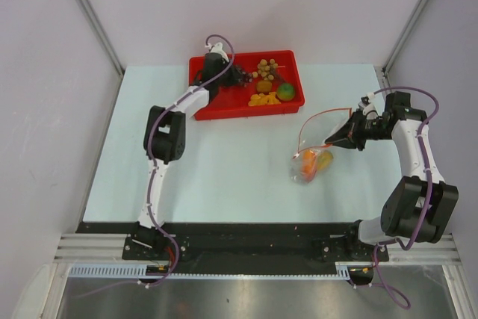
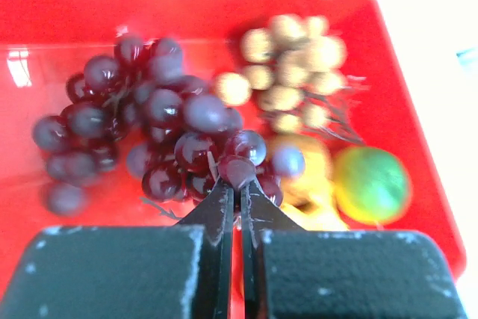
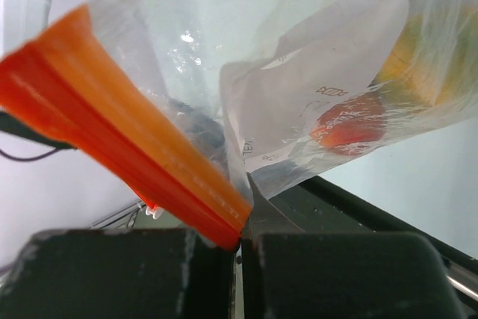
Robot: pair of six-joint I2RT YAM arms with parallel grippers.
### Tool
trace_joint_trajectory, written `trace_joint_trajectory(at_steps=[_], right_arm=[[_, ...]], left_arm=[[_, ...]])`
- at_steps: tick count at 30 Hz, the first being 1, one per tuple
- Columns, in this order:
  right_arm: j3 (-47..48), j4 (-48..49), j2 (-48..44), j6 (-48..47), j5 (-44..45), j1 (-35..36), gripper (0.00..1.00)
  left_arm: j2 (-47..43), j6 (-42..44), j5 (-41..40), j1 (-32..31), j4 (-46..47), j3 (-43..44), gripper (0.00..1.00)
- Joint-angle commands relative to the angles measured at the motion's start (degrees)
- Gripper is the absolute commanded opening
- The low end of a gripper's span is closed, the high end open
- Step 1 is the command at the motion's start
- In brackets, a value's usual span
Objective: Place the food in the zip-top bag and seal the zipper
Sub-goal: Pick up the fake fruit from the bin, then place the fake fruit in the zipper food storage bag.
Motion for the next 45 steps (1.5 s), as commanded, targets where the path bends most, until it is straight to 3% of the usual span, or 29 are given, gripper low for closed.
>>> trace_joint_trajectory(at_steps=[1,8,15,26,34,45], right_arm=[[2.7,0.6,-0.2,-0.4,-0.3,0.5,0.0],[3.4,2.8,-0.3,0.6,-0.7,3.4,0.0],[3.8,5.7,-0.1,2.3,-0.5,6.0,0.0],[4.1,6.4,-0.7,2.5,0.1,7.6,0.0],[4.7,5.9,-1.0,1.7,0.3,8.4,0.0],[4.6,4.4,-1.6,0.6,-0.6,8.4,0.0]], left_arm=[[-16.1,4.6,2.8,-1.0,6.0,-5.1,0.0],[-25.9,6.0,7.2,-1.6,2.4,-11.0,0.0],[-39.8,11.4,14.1,-6.7,-2.2,-16.6,0.0],[-51.3,3.6,22.5,-16.9,-12.7,-17.8,0.0],[-50.0,-6.7,28.3,-24.5,-11.6,-18.2,0.0],[-43.6,-10.3,30.5,-28.8,-8.8,-17.1,0.0]])
